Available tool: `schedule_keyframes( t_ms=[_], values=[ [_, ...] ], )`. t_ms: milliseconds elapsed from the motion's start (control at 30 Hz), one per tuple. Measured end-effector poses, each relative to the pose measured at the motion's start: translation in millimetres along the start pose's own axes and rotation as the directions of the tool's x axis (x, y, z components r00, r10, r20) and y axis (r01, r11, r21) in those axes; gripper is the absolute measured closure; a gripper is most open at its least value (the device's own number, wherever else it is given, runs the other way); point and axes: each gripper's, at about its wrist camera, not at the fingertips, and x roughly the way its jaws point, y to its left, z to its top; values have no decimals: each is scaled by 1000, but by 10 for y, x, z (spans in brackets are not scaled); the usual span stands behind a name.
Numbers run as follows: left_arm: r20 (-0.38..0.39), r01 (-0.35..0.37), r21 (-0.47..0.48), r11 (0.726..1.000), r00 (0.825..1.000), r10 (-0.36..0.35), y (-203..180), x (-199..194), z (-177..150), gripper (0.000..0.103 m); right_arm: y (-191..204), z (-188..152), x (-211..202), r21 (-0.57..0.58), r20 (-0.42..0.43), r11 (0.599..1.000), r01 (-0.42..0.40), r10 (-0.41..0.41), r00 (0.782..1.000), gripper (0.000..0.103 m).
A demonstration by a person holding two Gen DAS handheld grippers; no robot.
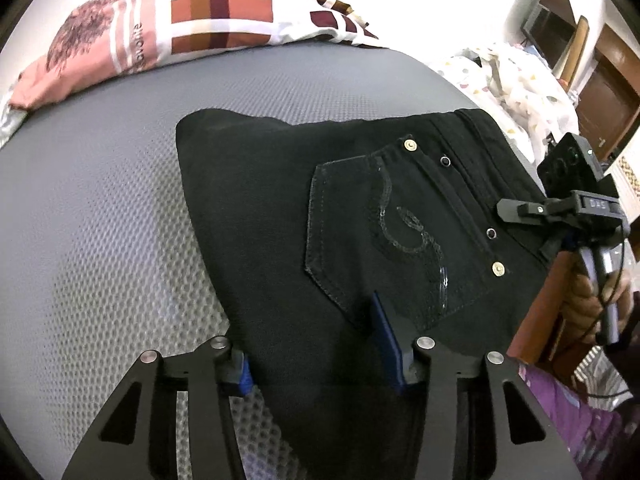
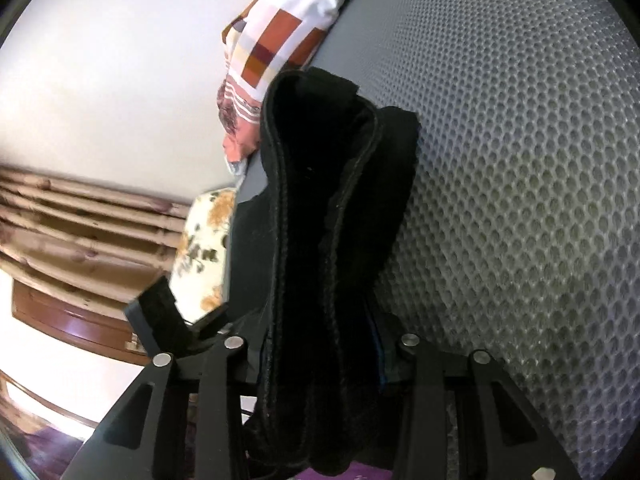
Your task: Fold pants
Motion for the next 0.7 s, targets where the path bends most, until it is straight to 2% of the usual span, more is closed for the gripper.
schedule_keyframes(
  t_ms=[233, 700],
  values=[
    [-4, 21, -40, 999, 1000, -21, 61, 43, -16, 38, 77, -24, 58, -19, 21, 998, 54, -54, 998, 68],
    [47, -29, 21, 999, 998, 28, -38, 51, -58, 38, 209, -87, 228, -38, 57, 992, 118, -116, 992, 68]
  ],
)
